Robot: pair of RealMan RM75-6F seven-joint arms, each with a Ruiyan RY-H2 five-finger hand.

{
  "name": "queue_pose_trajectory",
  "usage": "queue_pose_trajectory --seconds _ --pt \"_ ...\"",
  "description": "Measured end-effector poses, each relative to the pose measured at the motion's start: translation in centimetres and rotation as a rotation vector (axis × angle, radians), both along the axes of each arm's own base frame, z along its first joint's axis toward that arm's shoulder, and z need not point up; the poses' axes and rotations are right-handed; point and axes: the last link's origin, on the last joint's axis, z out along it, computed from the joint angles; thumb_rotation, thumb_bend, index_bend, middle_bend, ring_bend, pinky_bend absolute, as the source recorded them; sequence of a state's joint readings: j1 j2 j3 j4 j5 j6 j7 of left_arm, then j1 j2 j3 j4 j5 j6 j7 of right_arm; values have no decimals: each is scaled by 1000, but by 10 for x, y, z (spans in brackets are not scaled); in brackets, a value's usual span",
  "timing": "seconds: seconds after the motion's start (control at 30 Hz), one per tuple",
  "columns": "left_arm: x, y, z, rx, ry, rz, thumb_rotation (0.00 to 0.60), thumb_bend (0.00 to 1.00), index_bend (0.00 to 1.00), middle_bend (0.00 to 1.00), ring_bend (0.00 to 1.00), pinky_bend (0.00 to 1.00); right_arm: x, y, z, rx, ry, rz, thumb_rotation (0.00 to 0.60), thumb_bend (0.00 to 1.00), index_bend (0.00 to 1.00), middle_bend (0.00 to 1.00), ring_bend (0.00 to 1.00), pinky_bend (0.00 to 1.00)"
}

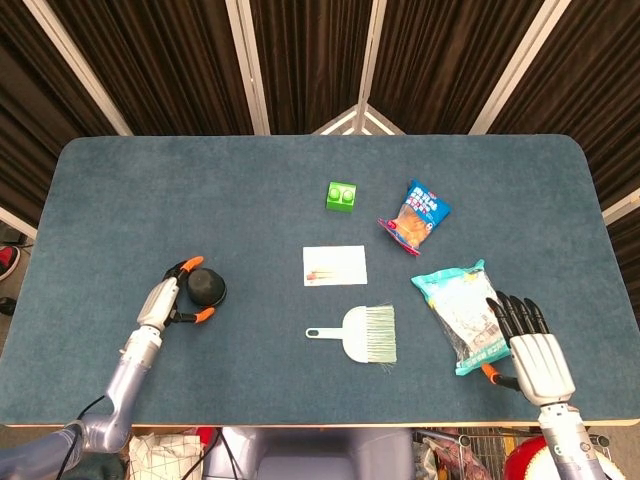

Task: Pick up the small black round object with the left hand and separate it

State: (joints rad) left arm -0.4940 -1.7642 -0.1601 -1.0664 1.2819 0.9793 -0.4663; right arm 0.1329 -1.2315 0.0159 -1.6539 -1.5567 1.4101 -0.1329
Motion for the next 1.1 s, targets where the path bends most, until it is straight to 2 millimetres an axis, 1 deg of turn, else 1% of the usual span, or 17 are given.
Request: queue_pose_trajectory --seconds 0.13,0.4,0.5,0.63,0.83,0.97,1.1 --pt "7 1 -6 6 -13 -41 600 580 121 345 0 0 -2 0 1 -1 -6 0 600 209 0 0 15 0" --pt "7 -1 -7 -21 -2 -62 600 576 124 150 0 0 -1 1 2 0 -11 2 600 209 0 0 15 0" --pt "6 -2 -7 -41 8 -60 600 571 124 104 0 0 -1 1 2 3 -11 2 600 208 0 0 15 0" --pt "7 -2 -6 -47 7 -62 600 565 119 65 0 0 -1 2 2 5 -9 0 600 209 0 0 15 0" --pt "13 -2 4 -5 -28 -77 600 565 111 53 0 0 -1 2 0 8 -7 2 600 209 0 0 14 0" --pt "16 -3 15 32 -54 -87 600 565 111 65 0 0 0 2 -1 10 -8 3 600 209 0 0 14 0" --pt "15 -4 21 41 -59 -78 600 564 111 84 0 0 0 2 -2 12 -7 3 600 209 0 0 14 0"
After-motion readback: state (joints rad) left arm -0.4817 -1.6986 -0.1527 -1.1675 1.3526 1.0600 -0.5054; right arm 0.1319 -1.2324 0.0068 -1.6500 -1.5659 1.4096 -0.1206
